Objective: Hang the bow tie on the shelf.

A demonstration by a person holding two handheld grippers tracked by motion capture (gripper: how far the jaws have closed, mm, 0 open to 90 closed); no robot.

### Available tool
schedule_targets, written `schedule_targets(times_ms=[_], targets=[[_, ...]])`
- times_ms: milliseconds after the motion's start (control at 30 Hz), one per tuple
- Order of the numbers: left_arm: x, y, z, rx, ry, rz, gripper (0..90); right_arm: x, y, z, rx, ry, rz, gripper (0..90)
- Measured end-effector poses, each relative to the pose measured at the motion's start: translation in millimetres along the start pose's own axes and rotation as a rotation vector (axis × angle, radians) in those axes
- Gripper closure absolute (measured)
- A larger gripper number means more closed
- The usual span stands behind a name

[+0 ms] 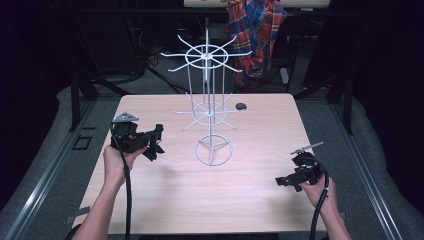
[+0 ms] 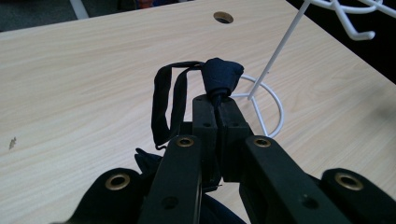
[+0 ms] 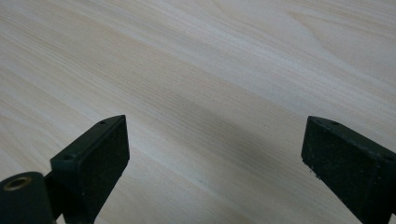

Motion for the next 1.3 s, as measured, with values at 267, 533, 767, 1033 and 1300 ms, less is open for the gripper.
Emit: schedule_targets(times_ms=[267, 533, 767, 1033, 1300], targets=[[3.1, 1.6, 15.2, -0.023, -0.005, 0.007, 87.9, 0.8, -0.7, -0.4, 0.004, 0.002, 0.004, 6.9], [9.3, 0.2, 22.1, -0.046, 0.016, 0.012, 87.9, 0.3, -1.5, -0.8, 0.032, 0.014, -0.001, 7.3], [11.7, -1.6, 26.8, -0.061, 0.031, 0.0, 87.9, 1.0, -2.6, -0.9, 0.026, 0.012, 0.004, 7.4], [12.2, -3.3, 38.4, -0.073, 0.017, 0.0, 87.9, 0.4, -2.6, -1.1, 0.027, 0.011, -0.001, 7.7], [12.2, -5.5, 41.9, -0.083, 0.015, -0.006, 87.9, 0.8, -3.0, -1.1, 0.03, 0.013, 0.005, 8.0]])
Point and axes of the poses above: each handheld gripper's, and its own axes: y roughly backward along the jaws, z roughly out of its top, x roughly to its left, the point moved 2 cm from there along -y, roughly forward along the jaws, and after that the axes turned 15 degrees about -y, right-handed, at the moved point
